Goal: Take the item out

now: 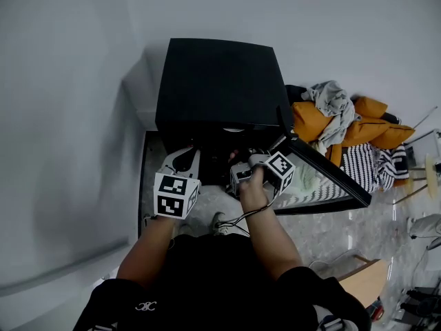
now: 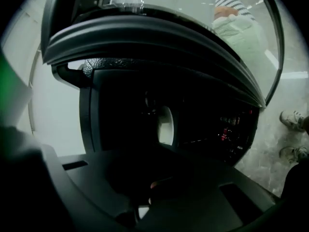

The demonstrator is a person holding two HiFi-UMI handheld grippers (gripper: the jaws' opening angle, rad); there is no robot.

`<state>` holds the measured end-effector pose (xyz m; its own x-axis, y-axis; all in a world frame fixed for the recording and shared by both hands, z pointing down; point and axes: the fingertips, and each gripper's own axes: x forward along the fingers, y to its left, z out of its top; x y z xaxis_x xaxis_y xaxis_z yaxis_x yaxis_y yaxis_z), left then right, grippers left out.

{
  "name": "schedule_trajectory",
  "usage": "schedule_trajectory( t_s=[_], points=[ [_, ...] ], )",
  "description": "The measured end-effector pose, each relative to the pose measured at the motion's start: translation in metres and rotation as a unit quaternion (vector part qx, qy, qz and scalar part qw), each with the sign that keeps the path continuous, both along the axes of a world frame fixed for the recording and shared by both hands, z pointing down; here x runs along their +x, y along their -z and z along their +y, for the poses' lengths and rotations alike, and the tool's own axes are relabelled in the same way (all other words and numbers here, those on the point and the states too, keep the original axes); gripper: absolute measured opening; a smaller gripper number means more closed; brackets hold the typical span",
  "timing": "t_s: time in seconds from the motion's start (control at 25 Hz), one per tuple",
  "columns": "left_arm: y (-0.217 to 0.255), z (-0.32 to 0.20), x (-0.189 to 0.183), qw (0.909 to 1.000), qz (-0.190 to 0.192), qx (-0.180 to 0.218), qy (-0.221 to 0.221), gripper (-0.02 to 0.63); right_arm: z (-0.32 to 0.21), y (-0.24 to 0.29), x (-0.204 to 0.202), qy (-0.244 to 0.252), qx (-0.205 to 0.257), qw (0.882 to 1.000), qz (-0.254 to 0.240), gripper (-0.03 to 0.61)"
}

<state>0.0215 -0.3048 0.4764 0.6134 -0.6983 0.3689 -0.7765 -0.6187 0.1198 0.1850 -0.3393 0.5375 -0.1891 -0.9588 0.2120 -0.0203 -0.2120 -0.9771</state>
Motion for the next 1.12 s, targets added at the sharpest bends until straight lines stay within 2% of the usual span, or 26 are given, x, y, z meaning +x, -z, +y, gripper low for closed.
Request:
schedule_trajectory(
  t_s=[0.16, 0.48, 0.76, 0.96, 1.12],
  points=[
    [-0.008, 0.003, 0.004, 0.9999, 0.006, -0.015, -0.001, 0.008, -0.013, -0.013, -0.004, 0.032, -0.014, 0.999, -0.008, 0.003],
    [-0.015, 0.002, 0.006, 0.9998, -0.004, -0.021, -0.005, 0.008, -0.024, -0.033, 0.0, 0.024, -0.045, 0.999, 0.003, 0.003],
    [-0.019, -0.004, -0.003, 0.9997, -0.007, -0.024, 0.008, 0.008, -0.037, -0.03, -0.005, 0.019, -0.018, 1.0, -0.013, 0.1],
    [-0.022, -0.004, -0.009, 0.9995, -0.004, -0.028, 0.016, 0.008, -0.039, -0.032, -0.006, 0.011, -0.028, 0.999, -0.027, 0.109],
    [-0.024, -0.001, -0.011, 0.9993, -0.004, -0.032, 0.019, 0.008, -0.039, -0.035, -0.005, 0.008, -0.037, 0.999, -0.018, 0.11]
  ],
)
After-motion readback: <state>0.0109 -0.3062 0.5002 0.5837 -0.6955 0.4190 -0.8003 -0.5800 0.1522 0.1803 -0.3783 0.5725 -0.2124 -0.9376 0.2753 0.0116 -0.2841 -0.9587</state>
